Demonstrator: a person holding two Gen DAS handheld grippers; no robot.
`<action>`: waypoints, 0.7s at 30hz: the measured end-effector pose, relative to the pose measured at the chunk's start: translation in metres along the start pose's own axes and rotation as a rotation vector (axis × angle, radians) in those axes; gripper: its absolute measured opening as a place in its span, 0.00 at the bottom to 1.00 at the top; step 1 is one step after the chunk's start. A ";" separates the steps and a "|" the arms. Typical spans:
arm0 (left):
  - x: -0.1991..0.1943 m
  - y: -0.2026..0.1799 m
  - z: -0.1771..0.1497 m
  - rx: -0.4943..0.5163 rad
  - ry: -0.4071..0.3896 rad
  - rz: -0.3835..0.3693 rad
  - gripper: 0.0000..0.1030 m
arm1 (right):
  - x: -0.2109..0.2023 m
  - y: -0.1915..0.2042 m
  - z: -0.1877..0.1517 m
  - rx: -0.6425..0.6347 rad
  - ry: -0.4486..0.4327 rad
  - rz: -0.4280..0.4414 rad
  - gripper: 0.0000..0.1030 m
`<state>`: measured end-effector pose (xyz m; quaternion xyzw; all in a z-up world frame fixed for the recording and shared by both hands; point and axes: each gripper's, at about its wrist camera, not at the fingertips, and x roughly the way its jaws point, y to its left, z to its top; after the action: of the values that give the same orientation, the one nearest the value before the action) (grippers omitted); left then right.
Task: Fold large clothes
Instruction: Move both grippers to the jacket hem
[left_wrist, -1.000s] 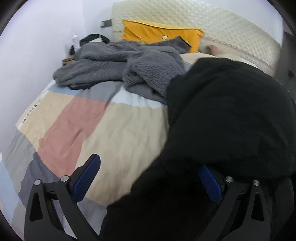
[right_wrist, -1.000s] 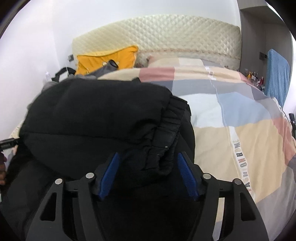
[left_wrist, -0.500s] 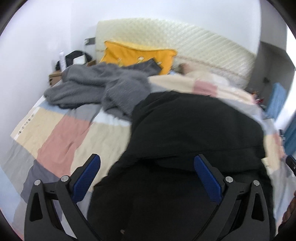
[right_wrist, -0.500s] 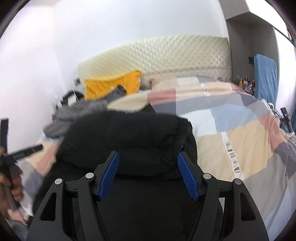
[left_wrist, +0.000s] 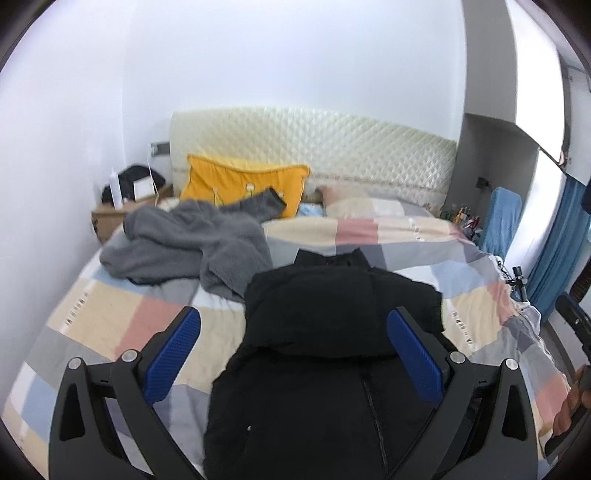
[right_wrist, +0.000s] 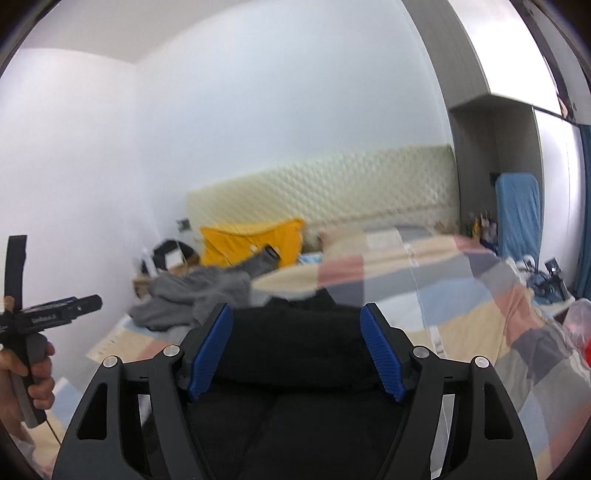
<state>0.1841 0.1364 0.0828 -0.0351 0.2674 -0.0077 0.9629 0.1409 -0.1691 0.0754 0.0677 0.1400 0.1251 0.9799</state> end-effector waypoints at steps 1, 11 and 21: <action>-0.017 0.001 0.002 0.000 -0.014 0.002 0.98 | -0.009 0.003 0.002 -0.002 -0.006 0.004 0.69; -0.108 0.031 -0.005 -0.068 -0.034 -0.028 0.98 | -0.099 0.022 0.018 -0.025 -0.070 0.039 0.74; -0.138 0.098 -0.037 -0.201 0.044 -0.073 0.98 | -0.146 -0.022 0.007 -0.008 -0.006 0.071 0.75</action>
<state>0.0464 0.2367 0.1148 -0.1409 0.2864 -0.0168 0.9475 0.0121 -0.2292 0.1162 0.0689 0.1342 0.1601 0.9755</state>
